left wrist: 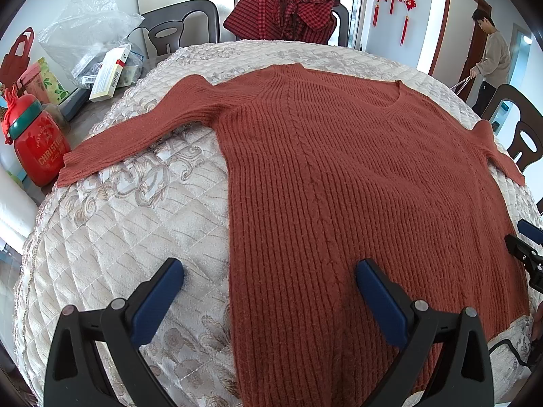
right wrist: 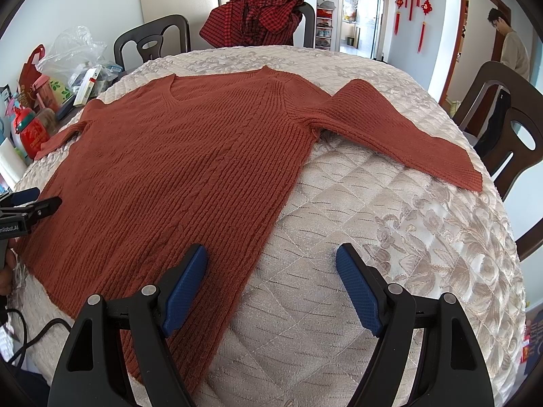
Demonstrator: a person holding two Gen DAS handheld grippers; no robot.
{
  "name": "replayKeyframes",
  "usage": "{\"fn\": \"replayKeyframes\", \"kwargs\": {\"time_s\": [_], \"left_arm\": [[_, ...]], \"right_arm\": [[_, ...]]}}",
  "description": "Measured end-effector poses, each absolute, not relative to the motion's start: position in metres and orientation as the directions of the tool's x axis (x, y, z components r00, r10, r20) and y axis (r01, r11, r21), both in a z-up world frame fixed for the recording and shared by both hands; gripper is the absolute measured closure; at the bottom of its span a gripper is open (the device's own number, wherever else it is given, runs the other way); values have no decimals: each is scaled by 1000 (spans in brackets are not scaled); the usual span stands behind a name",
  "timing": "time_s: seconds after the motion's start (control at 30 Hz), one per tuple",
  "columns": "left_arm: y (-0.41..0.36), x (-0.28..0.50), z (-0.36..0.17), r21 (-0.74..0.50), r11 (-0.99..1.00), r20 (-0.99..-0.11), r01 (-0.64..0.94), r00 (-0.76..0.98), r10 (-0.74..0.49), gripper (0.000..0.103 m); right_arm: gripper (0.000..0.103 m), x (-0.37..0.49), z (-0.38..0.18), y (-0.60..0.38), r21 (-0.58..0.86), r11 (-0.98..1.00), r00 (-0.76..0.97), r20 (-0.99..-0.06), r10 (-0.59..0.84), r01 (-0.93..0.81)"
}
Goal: Fold small clothes
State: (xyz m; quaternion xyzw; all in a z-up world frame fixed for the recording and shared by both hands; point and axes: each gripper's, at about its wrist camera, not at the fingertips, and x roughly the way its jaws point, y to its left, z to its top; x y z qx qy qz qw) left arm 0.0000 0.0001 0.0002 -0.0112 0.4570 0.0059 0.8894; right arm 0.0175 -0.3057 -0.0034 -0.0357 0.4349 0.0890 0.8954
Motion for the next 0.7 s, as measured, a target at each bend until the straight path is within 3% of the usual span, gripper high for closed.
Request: {"fn": "replayKeyframes", "kwargs": {"time_s": [0.7], "left_arm": [[0,0,0,-15,1000,-811,-21,585,0,0]], "right_arm": [[25,17,-3,-305,15,982,606,-785,130,-190]]}}
